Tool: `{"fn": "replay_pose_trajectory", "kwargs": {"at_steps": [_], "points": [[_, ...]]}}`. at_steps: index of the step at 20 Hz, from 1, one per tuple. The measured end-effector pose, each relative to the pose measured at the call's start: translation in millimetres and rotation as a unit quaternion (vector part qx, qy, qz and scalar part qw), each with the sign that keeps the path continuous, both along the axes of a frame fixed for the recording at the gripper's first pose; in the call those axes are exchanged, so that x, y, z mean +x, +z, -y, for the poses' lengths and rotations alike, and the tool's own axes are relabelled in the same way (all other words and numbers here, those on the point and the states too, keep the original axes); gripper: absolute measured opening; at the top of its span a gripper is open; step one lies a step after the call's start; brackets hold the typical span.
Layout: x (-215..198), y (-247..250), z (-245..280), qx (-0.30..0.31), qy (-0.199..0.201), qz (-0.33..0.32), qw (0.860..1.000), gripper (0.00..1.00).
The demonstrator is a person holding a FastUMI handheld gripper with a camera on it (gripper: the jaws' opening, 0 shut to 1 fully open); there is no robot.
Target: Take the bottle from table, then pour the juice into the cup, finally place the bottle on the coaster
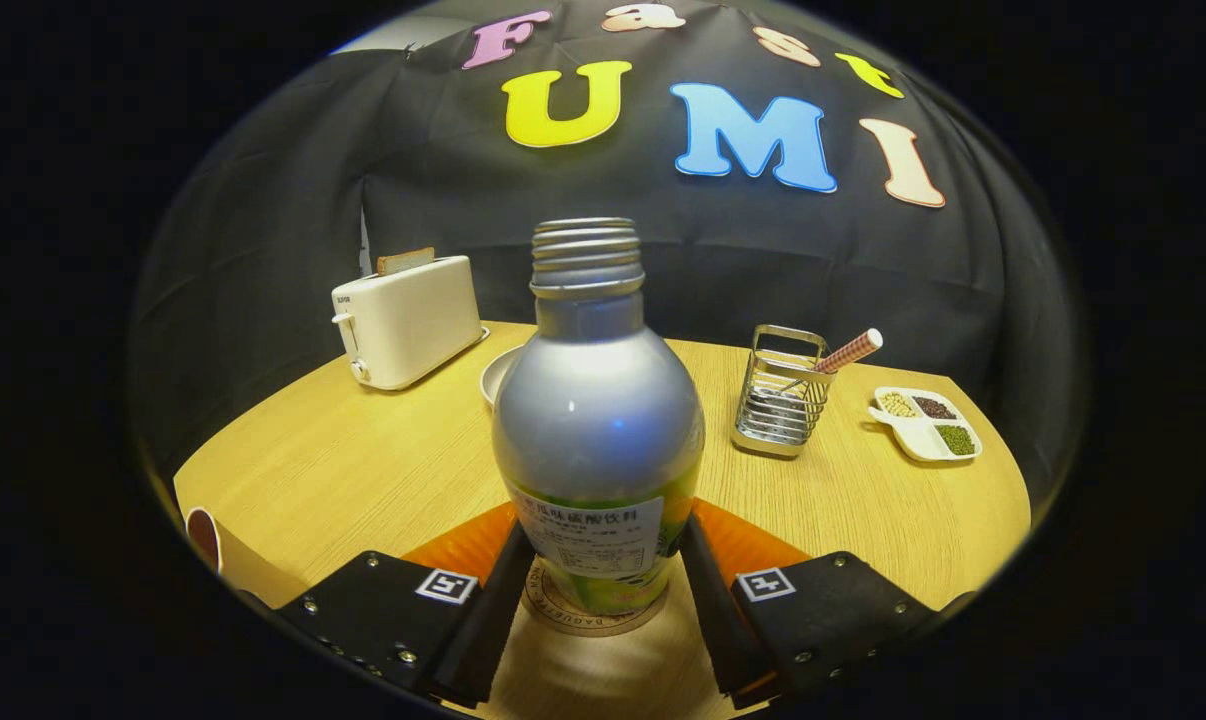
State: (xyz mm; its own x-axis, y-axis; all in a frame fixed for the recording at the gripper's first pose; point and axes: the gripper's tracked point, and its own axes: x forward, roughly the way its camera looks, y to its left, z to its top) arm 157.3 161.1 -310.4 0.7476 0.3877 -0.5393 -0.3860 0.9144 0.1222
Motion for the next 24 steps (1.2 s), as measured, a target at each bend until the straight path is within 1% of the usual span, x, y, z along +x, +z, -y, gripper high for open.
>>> {"fn": "replay_pose_trajectory", "kwargs": {"at_steps": [8,9,11,14,18,24], "points": [[-1.4,1.9,-3.1,0.012,-0.004,0.006,1.000,0.81],[-2.4,6.3,-3.5,0.013,-0.007,0.009,1.000,0.84],[-3.5,17.1,1.7,0.013,-0.013,0.021,1.000,0.99],[-8.5,34.8,5.9,0.016,-0.021,0.033,0.999,0.99],[-22.9,75.6,16.7,0.017,-0.030,0.059,0.998,0.99],[-56.2,160.2,39.0,0.025,-0.057,0.116,0.991,0.98]]}}
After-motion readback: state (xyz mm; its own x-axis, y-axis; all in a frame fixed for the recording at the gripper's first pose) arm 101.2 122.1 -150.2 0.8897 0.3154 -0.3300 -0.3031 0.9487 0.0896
